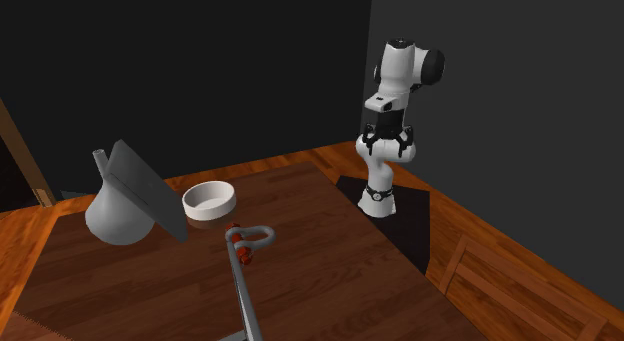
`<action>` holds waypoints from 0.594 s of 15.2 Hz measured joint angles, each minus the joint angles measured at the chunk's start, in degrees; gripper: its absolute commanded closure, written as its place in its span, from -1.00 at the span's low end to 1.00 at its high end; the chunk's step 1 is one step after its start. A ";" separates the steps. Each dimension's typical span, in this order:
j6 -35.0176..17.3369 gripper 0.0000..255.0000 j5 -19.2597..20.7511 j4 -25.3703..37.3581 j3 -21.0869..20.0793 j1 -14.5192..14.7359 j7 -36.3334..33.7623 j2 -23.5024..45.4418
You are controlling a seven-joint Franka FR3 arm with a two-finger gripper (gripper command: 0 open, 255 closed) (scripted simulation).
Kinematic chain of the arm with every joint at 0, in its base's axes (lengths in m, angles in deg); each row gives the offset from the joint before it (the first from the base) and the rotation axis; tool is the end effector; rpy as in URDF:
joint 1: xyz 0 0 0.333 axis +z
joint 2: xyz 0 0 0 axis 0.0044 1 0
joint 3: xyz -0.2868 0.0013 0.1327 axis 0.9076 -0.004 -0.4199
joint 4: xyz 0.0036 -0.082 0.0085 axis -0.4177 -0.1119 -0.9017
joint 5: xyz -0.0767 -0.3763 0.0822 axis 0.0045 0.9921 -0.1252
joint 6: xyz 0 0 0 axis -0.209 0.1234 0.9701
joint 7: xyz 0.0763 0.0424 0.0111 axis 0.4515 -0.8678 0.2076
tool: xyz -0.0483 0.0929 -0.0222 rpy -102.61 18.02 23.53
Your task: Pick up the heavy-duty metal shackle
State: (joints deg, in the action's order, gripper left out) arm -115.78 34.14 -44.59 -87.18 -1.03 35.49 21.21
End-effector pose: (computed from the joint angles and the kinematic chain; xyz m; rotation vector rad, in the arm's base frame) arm 0.3088 0.0250 0.6091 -3.1265 -0.3058 -0.0096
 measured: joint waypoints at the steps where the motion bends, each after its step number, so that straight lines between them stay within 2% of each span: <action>1: 0.00 -1.00 0.00 0.00 0.00 0.00 0.00 0.00; 4: -2.85 -1.00 1.07 -0.69 1.25 -0.64 1.49 2.13; 9: -9.00 -1.00 3.57 1.44 4.65 -2.33 5.41 10.07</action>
State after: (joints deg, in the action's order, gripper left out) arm -124.78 37.70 -43.15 -82.53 -3.36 40.90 31.28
